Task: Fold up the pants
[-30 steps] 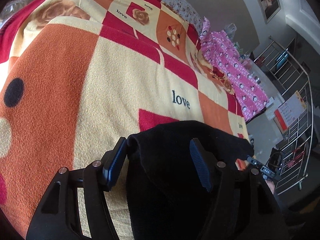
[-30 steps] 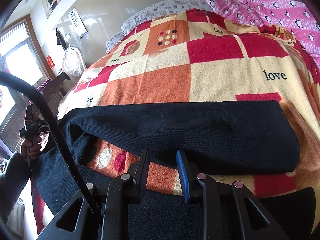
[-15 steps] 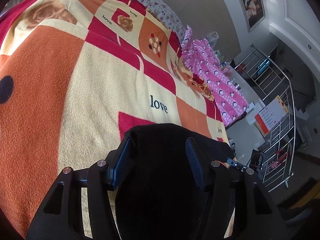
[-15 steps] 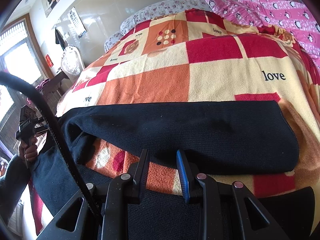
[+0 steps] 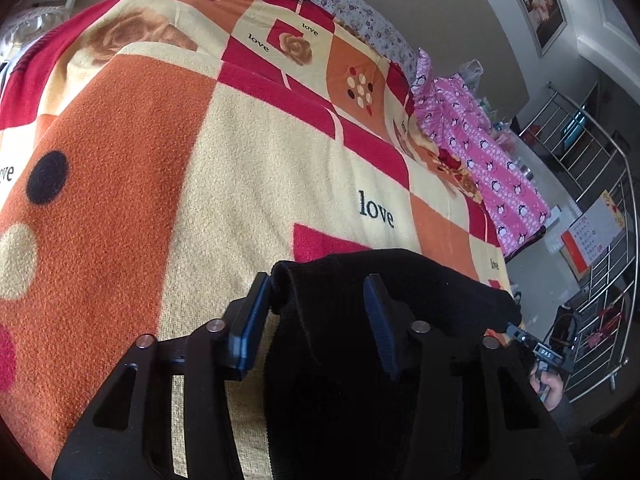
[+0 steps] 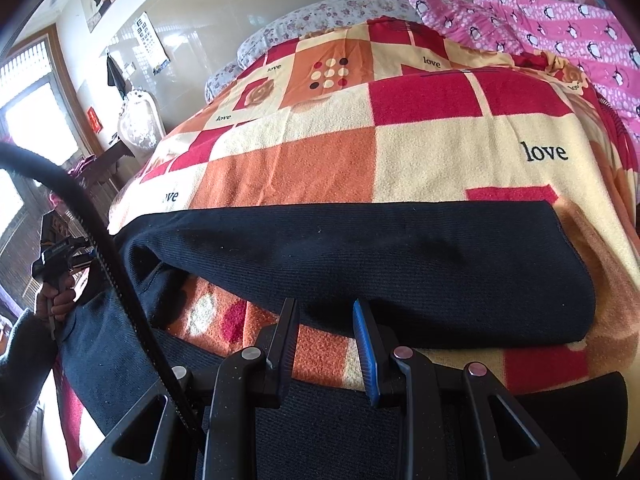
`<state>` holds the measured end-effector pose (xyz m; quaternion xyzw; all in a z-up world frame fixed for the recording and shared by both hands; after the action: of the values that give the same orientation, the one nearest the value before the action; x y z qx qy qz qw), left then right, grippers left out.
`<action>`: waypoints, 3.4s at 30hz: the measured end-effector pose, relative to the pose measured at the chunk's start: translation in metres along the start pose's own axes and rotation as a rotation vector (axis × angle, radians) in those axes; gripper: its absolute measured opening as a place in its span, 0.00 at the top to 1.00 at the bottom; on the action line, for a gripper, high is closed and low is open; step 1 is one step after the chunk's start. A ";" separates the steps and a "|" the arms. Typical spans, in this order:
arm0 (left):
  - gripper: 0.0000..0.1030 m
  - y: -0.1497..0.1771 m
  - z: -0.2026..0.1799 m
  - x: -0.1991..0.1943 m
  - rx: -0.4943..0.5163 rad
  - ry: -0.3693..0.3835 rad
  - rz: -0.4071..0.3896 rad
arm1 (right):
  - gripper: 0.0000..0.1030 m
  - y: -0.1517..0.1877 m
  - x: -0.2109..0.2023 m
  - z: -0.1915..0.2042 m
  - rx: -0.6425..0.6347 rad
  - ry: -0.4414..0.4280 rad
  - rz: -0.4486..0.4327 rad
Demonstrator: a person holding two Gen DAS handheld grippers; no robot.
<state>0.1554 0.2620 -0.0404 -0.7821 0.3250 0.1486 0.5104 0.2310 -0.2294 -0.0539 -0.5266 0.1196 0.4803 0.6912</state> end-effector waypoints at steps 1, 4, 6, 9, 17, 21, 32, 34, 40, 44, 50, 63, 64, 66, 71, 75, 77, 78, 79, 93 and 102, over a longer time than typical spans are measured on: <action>0.74 0.001 0.001 0.001 0.001 -0.013 0.007 | 0.75 0.000 0.000 0.000 0.000 0.001 0.000; 0.90 0.002 -0.003 0.001 0.036 -0.035 0.008 | 0.75 0.000 0.000 0.000 -0.001 0.004 0.001; 0.93 0.001 -0.007 0.000 0.061 -0.058 0.001 | 0.75 0.000 0.000 0.000 -0.001 0.003 0.000; 0.95 -0.003 -0.005 -0.008 0.065 -0.096 -0.039 | 0.75 0.000 -0.001 0.000 0.003 -0.006 -0.002; 0.96 -0.012 -0.054 -0.035 0.269 -0.320 -0.048 | 0.75 -0.001 -0.001 0.000 0.010 -0.027 -0.002; 0.96 -0.012 -0.089 -0.051 0.270 -0.374 -0.084 | 0.75 -0.002 -0.005 0.001 0.011 -0.043 -0.024; 0.96 0.044 -0.117 -0.042 0.107 -0.381 -0.254 | 0.46 -0.096 -0.097 -0.092 0.313 -0.010 -0.147; 0.96 0.052 -0.106 -0.035 0.059 -0.368 -0.241 | 0.44 -0.110 -0.094 -0.117 0.419 -0.040 -0.097; 0.96 0.054 -0.114 -0.035 0.089 -0.384 -0.252 | 0.63 -0.102 -0.031 -0.141 0.554 -0.149 0.214; 0.96 0.056 -0.117 -0.029 0.113 -0.393 -0.220 | 0.66 -0.097 -0.011 -0.141 0.446 -0.067 0.244; 0.96 0.057 -0.116 -0.028 0.102 -0.385 -0.214 | 0.75 -0.098 0.002 -0.147 0.446 -0.100 0.249; 0.96 0.035 -0.090 -0.069 -0.043 -0.380 -0.256 | 0.95 -0.116 -0.048 -0.122 0.177 -0.137 0.065; 0.96 0.031 -0.089 -0.078 -0.051 -0.376 -0.263 | 0.95 -0.119 -0.057 -0.115 0.127 -0.131 0.047; 0.96 0.030 -0.090 -0.092 -0.030 -0.388 -0.269 | 0.95 -0.123 -0.076 -0.102 0.024 -0.131 0.005; 0.96 0.054 -0.094 -0.110 0.018 -0.387 -0.242 | 0.96 -0.106 -0.111 -0.079 -0.166 -0.141 -0.039; 0.96 0.083 -0.094 -0.119 0.052 -0.400 -0.216 | 0.96 -0.068 -0.126 -0.072 -0.293 -0.116 -0.022; 0.96 0.097 -0.093 -0.121 0.081 -0.419 -0.201 | 0.96 -0.047 -0.133 -0.076 -0.325 -0.108 -0.009; 0.96 0.105 -0.094 -0.123 0.095 -0.426 -0.197 | 0.96 -0.039 -0.137 -0.080 -0.332 -0.106 -0.010; 0.96 0.113 -0.094 -0.126 0.104 -0.434 -0.197 | 0.96 -0.031 -0.141 -0.082 -0.337 -0.109 -0.007; 0.95 0.182 -0.030 -0.184 -0.219 -0.503 -0.293 | 0.99 0.086 -0.164 -0.137 -0.378 0.043 0.089; 0.95 0.122 -0.158 -0.128 0.098 -0.312 -0.264 | 0.98 0.034 -0.194 -0.123 -0.261 0.157 -0.135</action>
<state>-0.0364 0.1331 0.0147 -0.7598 0.1438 0.1838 0.6068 0.1469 -0.4377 0.0046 -0.6546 0.0743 0.4014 0.6362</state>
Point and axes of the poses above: each gripper's, at about its wrist camera, not at the fingertips, and x roughly the way its jaws point, z to its left, y to its underside, the point moved 8 cm from there along x, roughly the way its jaws point, and after that the axes turned 11 degrees about x, right-handed, at the moved point
